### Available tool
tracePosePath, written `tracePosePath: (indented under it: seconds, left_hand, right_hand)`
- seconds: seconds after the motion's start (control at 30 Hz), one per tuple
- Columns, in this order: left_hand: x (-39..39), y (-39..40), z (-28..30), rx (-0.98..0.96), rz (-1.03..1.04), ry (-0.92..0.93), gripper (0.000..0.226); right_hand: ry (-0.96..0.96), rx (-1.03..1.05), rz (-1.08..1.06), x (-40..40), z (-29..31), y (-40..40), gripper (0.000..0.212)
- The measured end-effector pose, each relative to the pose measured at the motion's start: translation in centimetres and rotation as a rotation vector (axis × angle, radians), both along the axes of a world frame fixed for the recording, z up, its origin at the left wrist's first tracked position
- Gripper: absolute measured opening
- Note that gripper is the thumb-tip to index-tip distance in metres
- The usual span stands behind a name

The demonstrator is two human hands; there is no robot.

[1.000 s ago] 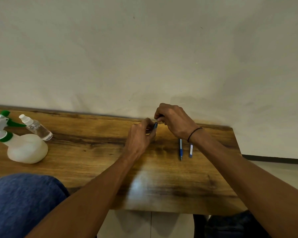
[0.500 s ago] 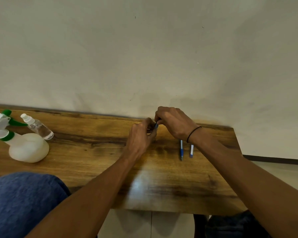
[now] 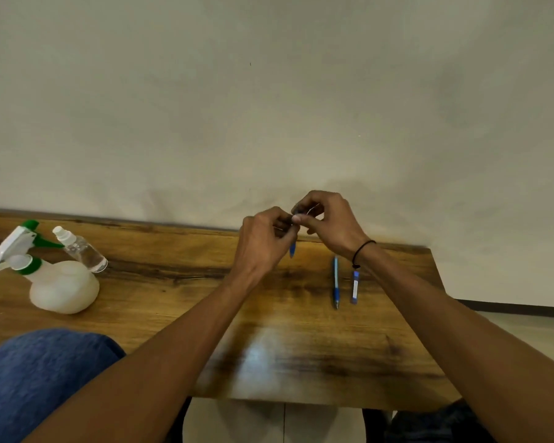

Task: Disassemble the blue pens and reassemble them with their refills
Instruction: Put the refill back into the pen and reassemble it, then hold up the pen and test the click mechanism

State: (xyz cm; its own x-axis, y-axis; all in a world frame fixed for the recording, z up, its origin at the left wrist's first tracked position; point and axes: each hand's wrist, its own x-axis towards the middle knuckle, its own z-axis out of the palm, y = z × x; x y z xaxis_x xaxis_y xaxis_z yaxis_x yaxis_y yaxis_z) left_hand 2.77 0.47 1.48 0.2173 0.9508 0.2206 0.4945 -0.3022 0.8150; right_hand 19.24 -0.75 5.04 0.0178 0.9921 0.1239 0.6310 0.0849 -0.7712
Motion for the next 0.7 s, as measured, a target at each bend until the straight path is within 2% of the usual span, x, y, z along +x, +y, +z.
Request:
tracePosePath:
  seconds: [0.1, 0.3, 0.53, 0.63, 0.7]
  left_hand:
    - [-0.3, 0.4, 3.8, -0.013, -0.009, 0.019, 0.024]
    - [-2.0, 1.5, 9.6, -0.112, 0.043, 0.105, 0.014]
    - [-1.6, 2.1, 13.0, -0.038, 0.009, 0.144, 0.011]
    - [-1.1, 2.3, 13.7, -0.015, -0.009, 0.149, 0.011]
    - [-0.7, 2.1, 14.1, -0.006, -0.030, 0.162, 0.010]
  right_hand:
    - [0.179, 0.056, -0.045, 0.3, 2.3, -0.2, 0.014]
    - [0.375, 0.148, -0.047, -0.1, 7.7, -1.6, 0.012]
    - [0.816, 0.203, -0.007, -1.9, 15.0, -3.5, 0.021]
    - [0.974, 0.124, -0.019, -2.0, 17.5, -3.9, 0.043]
    - [1.069, 0.082, -0.010, -1.9, 18.6, -4.4, 0.049]
